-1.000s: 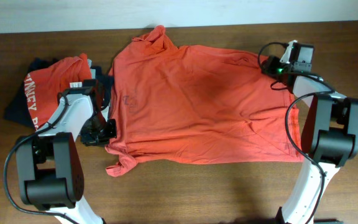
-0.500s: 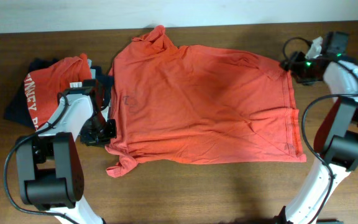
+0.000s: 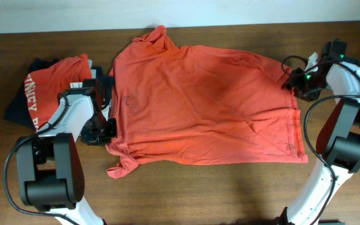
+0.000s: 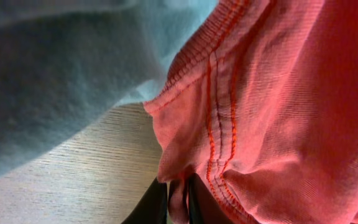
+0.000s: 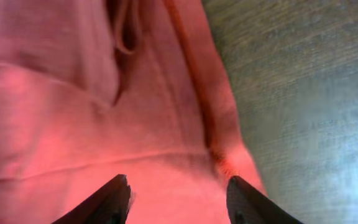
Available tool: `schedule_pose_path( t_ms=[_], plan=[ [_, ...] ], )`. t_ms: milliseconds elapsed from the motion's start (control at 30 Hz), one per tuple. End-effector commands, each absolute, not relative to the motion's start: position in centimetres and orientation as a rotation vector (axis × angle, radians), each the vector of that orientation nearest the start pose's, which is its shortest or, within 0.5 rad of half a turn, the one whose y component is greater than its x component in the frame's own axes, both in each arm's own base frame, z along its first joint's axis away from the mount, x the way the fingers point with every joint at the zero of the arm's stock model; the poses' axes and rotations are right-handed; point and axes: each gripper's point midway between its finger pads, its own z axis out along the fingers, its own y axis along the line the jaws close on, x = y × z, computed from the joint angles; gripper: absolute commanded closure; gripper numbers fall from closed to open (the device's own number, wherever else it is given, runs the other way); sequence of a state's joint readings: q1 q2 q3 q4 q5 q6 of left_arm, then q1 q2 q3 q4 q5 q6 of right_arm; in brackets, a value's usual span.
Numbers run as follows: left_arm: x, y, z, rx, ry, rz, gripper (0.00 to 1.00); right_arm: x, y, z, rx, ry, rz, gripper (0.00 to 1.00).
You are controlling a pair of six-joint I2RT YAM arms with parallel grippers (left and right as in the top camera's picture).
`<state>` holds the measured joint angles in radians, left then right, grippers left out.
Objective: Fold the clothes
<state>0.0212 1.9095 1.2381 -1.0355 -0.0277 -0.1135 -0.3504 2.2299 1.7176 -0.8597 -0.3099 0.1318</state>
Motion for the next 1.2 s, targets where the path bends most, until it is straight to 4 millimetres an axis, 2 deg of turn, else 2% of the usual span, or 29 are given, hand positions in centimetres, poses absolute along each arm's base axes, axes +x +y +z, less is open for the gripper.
schedule_pose_path(
  t_ms=[0,100,267,433,533,667,700,800,900,967,1000,1033,1100,1167],
  plan=[
    [30.9,1.5,1.8,-0.208,3.243,0.074,0.87,45.2,-11.3,0.7,0.599,2.840,0.366,0.45],
    [30.9,1.5,1.8,-0.208,3.243,0.074,0.87,44.7,-11.1,-0.2,0.600,2.847,0.369,0.47],
    [30.9,1.5,1.8,-0.208,3.244,0.074,0.87,44.9,-9.8,0.1,0.501,2.837,0.467,0.67],
    [30.9,1.5,1.8,-0.208,3.244,0.074,0.87,44.9,-10.4,0.6,0.516,2.828,0.467,0.82],
    [30.9,1.5,1.8,-0.208,3.244,0.074,0.86,44.9,-11.8,0.9,0.572,2.813,0.439,0.89],
    [30.9,1.5,1.8,-0.208,3.244,0.074,0.87,45.0,-15.2,1.8,0.683,2.769,0.362,0.96],
    [30.9,1.5,1.8,-0.208,3.244,0.074,0.86,45.3,-16.3,2.1,0.699,2.740,0.349,0.96],
    [30.9,1.5,1.8,-0.208,3.244,0.074,0.86,45.9,-18.1,2.5,0.713,2.681,0.330,0.96],
    [30.9,1.5,1.8,-0.208,3.244,0.074,0.86,46.8,-18.8,3.0,0.697,2.630,0.332,0.95],
    [31.0,1.5,1.8,-0.208,3.238,0.074,0.87,47.7,-19.0,3.4,0.668,2.591,0.340,0.80],
    [31.1,1.5,1.8,-0.208,3.235,0.074,0.87,47.9,-18.9,3.5,0.661,2.583,0.347,0.68],
    [31.2,1.5,1.8,-0.208,3.230,0.073,0.88,48.1,-18.8,3.7,0.655,2.574,0.362,0.52],
    [31.4,1.3,1.9,-0.208,3.229,0.050,0.88,48.2,-18.5,4.1,0.652,2.571,0.397,0.34],
    [31.3,0.5,2.3,-0.199,3.243,-0.023,0.88,47.8,-18.2,4.7,0.677,2.582,0.446,0.23]
  ],
)
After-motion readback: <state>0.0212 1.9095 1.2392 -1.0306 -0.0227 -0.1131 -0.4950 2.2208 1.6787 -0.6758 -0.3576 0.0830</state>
